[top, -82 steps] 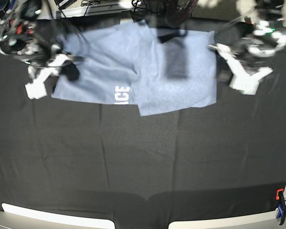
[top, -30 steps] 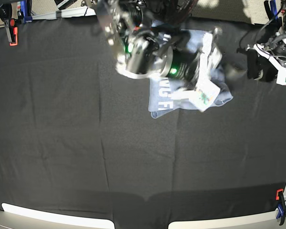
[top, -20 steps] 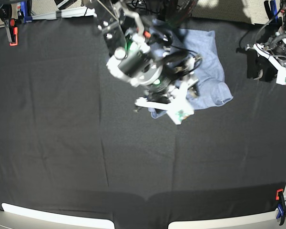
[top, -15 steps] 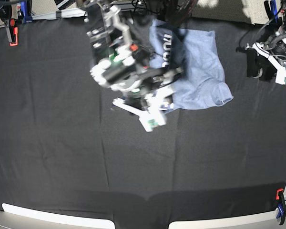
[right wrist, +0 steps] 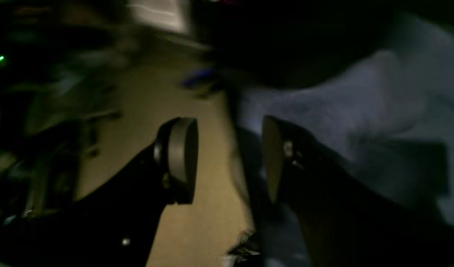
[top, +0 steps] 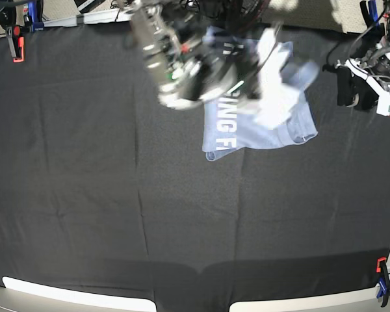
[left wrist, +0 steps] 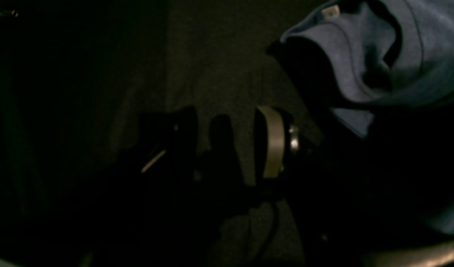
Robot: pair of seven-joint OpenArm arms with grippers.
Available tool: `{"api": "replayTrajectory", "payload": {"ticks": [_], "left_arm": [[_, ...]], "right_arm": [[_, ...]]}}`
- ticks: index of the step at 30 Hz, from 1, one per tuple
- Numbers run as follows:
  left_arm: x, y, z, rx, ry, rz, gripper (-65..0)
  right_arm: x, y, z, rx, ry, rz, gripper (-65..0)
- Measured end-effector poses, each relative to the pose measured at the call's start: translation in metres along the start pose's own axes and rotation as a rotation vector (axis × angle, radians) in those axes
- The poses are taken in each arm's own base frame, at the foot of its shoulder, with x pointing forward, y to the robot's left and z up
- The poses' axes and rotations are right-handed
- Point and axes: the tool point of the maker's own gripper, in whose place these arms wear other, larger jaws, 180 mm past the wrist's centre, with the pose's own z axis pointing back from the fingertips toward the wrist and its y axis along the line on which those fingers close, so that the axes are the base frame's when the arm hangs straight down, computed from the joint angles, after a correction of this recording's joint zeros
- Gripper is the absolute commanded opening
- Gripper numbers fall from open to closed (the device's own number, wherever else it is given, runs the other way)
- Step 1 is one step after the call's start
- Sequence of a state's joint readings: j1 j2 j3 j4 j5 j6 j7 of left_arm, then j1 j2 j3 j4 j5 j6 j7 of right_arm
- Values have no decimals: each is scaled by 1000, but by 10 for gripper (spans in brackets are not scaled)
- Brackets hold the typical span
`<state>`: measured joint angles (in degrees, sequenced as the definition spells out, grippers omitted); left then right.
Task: Layout the t-shirt on the table in an organized manner, then fold the t-shirt properly
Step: 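Lift the strip with both grippers and fold it in half toward the left gripper, then drag the folded shirt with both grippers and flatten it on the table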
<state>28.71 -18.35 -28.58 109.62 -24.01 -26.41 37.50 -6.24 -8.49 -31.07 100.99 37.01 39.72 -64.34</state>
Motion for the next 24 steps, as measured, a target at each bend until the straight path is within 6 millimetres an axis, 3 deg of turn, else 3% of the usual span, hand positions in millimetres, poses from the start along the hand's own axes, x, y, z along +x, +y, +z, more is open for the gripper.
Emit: {"api": "replayTrajectory", "payload": {"ticks": [2,4,10,12,14,18,21,24], "left_arm": [[0,0,0,1,0,-2,-420],[0,0,0,1,0,-1,-420],[1,0,0,1,-5,-1,-431],[4,-2,0,-13,-20,20,-512],[10,-8,1,-42,-42,51,-645],[26,-42,13,-192,-42,93,-650],[30,-90,36,-383,-57,108,-650],[-2,-117,51,-436,30,161,-650]], "right_arm": [[0,9,-5,30,9,15,-376],[2,6,-3,23,8,22,-376],[12,-29,23,-101,-50,-9,-376],[15,-52,41,-199,-79,-18,-377],[13,-83,63,-325,-78,-28,-415],[24,-132,107,-526,-91,-16,-635],[26,-154,132,-625,-44,60,-650],[16,-171,144,-664,0,65,-650]]}}
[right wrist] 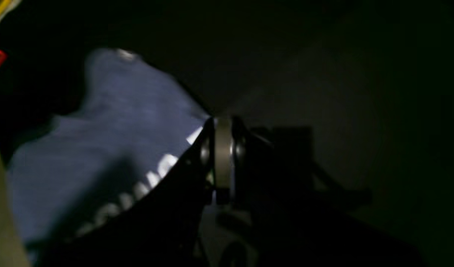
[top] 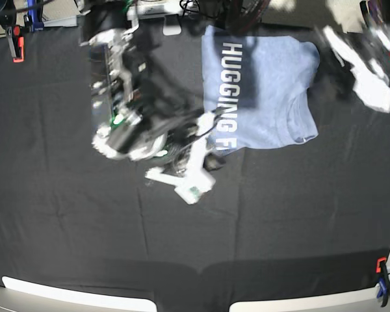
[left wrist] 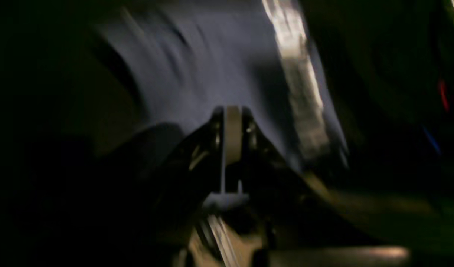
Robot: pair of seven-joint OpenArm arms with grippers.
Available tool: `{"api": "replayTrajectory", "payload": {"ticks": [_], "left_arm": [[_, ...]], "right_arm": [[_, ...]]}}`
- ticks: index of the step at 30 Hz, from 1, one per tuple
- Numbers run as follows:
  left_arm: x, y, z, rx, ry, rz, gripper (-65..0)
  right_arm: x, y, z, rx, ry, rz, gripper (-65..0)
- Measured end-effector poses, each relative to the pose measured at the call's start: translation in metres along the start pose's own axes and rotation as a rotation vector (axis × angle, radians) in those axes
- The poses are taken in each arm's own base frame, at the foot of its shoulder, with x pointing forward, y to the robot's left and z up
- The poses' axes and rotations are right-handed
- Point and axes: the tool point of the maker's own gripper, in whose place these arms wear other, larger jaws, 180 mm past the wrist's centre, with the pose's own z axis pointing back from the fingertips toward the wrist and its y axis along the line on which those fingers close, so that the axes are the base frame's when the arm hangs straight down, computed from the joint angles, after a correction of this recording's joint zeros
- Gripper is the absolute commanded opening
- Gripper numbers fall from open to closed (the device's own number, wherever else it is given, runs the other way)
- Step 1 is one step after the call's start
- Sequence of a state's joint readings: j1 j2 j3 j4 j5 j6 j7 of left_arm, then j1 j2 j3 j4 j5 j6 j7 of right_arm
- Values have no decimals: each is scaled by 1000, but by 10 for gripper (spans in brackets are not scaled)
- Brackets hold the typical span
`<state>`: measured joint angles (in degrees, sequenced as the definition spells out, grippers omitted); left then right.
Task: Layout the t-shirt on the table in an organized manner, then fold the t-shirt properly
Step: 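Drag the folded shirt with both grippers and flatten it on the table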
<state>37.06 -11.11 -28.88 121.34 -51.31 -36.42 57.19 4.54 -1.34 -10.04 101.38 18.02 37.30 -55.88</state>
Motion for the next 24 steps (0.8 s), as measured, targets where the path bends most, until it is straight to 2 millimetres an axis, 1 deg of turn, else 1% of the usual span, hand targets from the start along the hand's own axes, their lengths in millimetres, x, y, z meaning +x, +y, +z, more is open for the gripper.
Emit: {"api": "replayTrajectory", "payload": {"ticks": [2,4,7,10,12,14,15,17,21,24], "left_arm": [[-17,-7,3,0,27,51,-650],[-25,-11,5,1,38,81,-650],[-38,-20,3,-25,78,108,-650],[-50,-27,-12,-71,65,176,-650],[-62,-25,-24,-83,87,203,-650],[-79,-18,-38,-73,132,215,-650],[-82,-13,-44,-67,140,223,-650],[-80,-5,-55,-69,131,232,-650],[-78,18,-74,-28,141,187,-650],[-74,38,-87,26,135,171,-650]], "right_arm": [[-5,-6,-6,5,24,-10,-650],[-6,-10,-15,19,39,-20,-650],[-7,-17,-28,37,68,-23,-650],[-18,-13,-39,66,120,-16,-650],[-25,-7,-43,76,153,8,-650],[-25,-1,-46,86,164,32,-650],[-23,2,-47,92,160,36,-650],[-23,3,-48,96,160,42,-650],[-26,1,-47,89,173,47,-650],[-27,2,-47,91,176,45,-650]]}}
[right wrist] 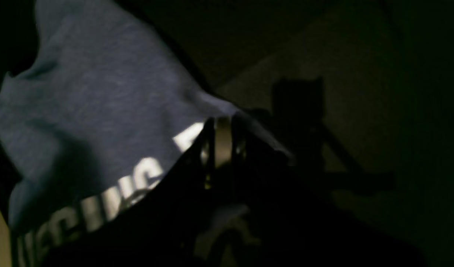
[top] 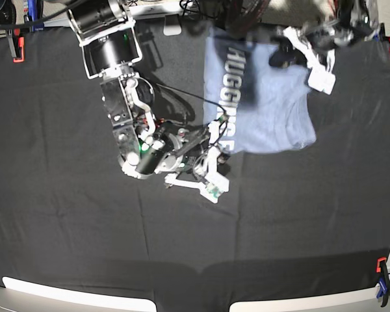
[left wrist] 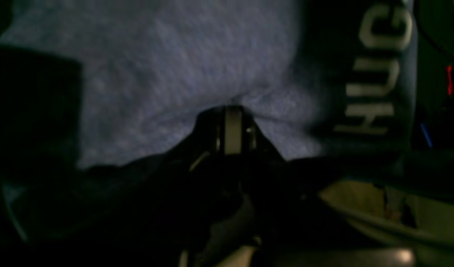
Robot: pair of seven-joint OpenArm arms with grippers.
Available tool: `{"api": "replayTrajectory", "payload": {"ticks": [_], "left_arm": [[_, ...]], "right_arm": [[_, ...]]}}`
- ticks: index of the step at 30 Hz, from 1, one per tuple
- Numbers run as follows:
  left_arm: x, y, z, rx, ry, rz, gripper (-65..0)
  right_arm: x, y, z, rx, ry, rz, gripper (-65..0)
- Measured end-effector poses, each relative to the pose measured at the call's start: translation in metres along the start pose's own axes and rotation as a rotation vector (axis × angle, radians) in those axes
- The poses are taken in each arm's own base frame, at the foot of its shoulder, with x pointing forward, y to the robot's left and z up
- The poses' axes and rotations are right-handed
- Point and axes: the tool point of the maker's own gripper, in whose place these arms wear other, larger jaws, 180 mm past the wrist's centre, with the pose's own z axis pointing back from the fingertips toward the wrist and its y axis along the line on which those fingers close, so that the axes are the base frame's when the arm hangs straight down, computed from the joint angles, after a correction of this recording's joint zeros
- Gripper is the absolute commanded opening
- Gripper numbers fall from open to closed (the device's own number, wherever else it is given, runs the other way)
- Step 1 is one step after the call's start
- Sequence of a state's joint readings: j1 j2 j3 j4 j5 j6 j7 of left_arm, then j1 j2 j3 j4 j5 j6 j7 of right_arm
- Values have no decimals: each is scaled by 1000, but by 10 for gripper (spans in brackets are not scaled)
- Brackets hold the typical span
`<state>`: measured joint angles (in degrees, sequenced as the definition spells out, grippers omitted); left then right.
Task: Layout the t-shirt on the table in an organized manner, then fold the t-shirt properly
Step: 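Drag the folded shirt with both grippers and flatten it on the table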
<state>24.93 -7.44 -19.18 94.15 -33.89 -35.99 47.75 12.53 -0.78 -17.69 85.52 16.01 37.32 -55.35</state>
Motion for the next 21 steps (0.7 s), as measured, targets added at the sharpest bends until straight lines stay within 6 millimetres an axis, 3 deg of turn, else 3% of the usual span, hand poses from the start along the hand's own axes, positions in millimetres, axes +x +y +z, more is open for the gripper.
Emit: {"api": "replayTrajectory", "payload": {"ticks": [4,12,17,21], "left_arm": [[30,31,-13,92,-78,-21,-650],[82,87,-4,202,-134,-113,-650],[106,111,13,273,-138,-179,-650],[123,118,21,296,-184,-207,-650]], "right_arm": [[-16,0,0,-1,32,-11,-650],[-57,21,-3,36,74,-96,-650],[-77,37,6,27,63,-173,-650],[-85,59,15,35,50,-194,-650]]}}
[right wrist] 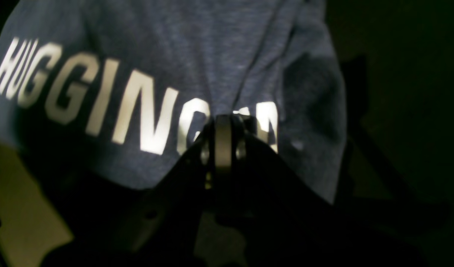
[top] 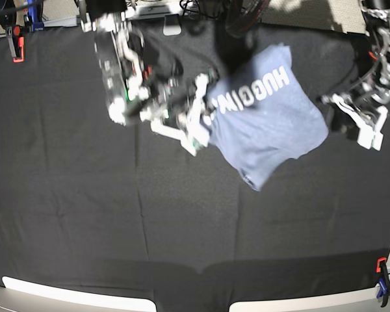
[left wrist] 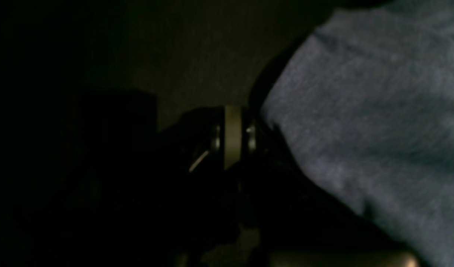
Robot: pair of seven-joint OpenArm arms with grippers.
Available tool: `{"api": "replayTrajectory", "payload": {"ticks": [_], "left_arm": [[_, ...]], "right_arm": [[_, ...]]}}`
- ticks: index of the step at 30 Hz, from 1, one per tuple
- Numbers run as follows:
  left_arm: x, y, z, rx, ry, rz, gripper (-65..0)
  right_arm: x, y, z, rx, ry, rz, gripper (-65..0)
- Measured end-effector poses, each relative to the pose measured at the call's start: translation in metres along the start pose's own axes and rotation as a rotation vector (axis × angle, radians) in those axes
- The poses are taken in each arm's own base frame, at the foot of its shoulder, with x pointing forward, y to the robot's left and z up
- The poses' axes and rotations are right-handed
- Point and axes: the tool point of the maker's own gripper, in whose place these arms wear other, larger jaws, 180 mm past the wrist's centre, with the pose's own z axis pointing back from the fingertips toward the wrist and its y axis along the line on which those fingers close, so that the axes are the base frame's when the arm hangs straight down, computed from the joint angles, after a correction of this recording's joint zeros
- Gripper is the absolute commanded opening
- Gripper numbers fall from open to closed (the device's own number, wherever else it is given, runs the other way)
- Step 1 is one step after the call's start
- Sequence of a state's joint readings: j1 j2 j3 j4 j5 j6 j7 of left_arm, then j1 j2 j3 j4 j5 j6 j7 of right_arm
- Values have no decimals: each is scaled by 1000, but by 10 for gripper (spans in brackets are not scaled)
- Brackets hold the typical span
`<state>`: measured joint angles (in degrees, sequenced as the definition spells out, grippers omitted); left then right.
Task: Layout the t-shirt on the table in an organized manner, then fold the t-shirt properly
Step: 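Drag the folded shirt with both grippers and flatten it on the table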
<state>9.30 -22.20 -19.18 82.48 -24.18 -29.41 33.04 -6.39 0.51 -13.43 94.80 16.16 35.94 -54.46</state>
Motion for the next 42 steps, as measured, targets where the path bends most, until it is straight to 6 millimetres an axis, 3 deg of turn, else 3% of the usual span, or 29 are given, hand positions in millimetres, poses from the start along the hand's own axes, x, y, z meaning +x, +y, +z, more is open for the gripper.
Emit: {"api": "replayTrajectory", "payload": {"ticks": [4,9,12,15,19,25,32,34,37,42], "left_arm": [[-18,-1,1,-4,95,7,-650],[-34,-19,12,-77,108,105,-650],[-43,-33,22,-94,120,99,-650],[-44,-52,28,-118,102,102,-650],[-43,-70,22,-136,51,151,-650],[-21,-67,14,-83,-72,93,-650],[16,-59,2,-56,-130,25,-650],[15,-54,3,-45,-121,7,-650],[5,-45,5,-29,-51,-14,-650],[-4,-24,28,54,-10,4,-650]], "right_arm": [[8,6,12,-23,-50,14,-650],[46,-41,42,-164,-172,4,-650],[36,-66,48,-229,-143,-26,-650],[13,-72,43,-230,-76,-58,-650],[-5,-58,38,-191,-50,-88,-650],[-31,-11,20,-78,-17,-105,-650],[-29,56,-5,75,16,-12,-650],[-32,57,-9,40,38,-2,-650],[-36,43,-7,-29,58,4,-650],[-35,12,26,-169,29,-29,-650]]}}
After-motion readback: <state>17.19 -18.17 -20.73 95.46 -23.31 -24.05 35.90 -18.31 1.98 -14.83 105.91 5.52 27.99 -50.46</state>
